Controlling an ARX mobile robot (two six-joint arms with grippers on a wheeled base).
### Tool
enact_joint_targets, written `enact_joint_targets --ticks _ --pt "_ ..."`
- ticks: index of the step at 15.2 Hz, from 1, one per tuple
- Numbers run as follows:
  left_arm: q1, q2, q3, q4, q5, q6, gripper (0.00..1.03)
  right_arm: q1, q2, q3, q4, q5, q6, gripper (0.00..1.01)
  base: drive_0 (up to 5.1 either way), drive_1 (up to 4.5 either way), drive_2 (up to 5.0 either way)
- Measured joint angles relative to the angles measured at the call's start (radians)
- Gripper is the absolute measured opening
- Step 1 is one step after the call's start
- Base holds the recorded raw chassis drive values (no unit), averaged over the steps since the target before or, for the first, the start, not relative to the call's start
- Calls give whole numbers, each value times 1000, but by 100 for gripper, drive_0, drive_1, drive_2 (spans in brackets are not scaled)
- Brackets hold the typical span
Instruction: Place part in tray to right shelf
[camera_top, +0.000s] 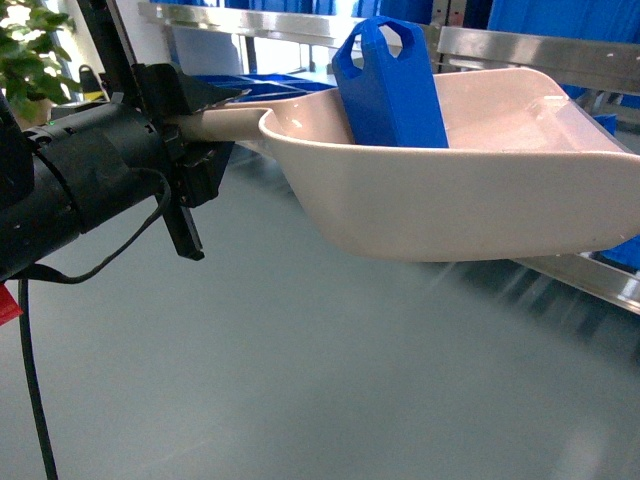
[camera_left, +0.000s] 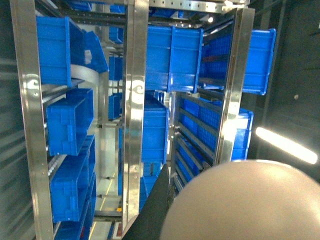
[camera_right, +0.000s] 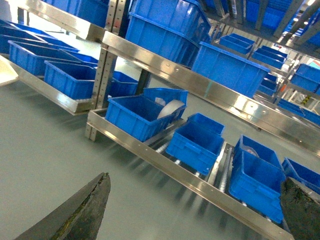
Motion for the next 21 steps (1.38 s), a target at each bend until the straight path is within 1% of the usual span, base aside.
enact_joint_targets --ticks 21 --pt "0 0 0 0 2 0 12 0 0 0 0 0 0 98 -163 -163 -163"
